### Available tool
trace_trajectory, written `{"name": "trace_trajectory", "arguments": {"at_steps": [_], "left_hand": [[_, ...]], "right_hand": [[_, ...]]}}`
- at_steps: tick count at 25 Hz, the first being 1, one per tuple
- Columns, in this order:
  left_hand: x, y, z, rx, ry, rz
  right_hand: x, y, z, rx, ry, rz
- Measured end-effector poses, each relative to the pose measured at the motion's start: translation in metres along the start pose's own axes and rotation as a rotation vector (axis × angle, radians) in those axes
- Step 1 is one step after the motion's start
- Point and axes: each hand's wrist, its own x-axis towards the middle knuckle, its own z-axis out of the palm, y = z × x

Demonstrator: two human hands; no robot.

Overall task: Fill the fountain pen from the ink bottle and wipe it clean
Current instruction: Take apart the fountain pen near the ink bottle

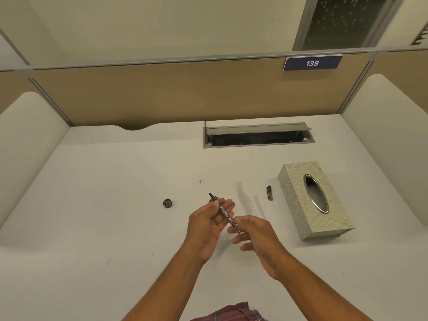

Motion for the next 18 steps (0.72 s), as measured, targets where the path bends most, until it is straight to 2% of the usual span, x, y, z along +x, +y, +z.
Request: {"name": "trace_trajectory", "arguments": {"at_steps": [3,7,12,16,18], "left_hand": [[0.0002,0.0004,0.0006,-0.002,0.001,-0.002],[-0.0001,0.0008,0.0002,-0.017,0.002,0.000],[-0.0018,0.0010,0.0010,-0.018,-0.014,0.002],[-0.0017,0.0017,0.0014,-0.022,-0.007,0.003],[-0.0014,0.0017,0.0016,-0.023,-0.008,0.002]], "right_hand": [[-0.0006,-0.0001,-0.0005,-0.062,-0.031,0.009],[0.0003,0.0023,-0.0026,-0.036,0.059,-0.045],[0.0002,0.0027,-0.0037,-0.051,-0.026,0.012],[-0.0011,0.0022,-0.0032,-0.018,0.054,-0.045],[-0.0001,0.0005,-0.0036,-0.014,0.035,-0.019]]}}
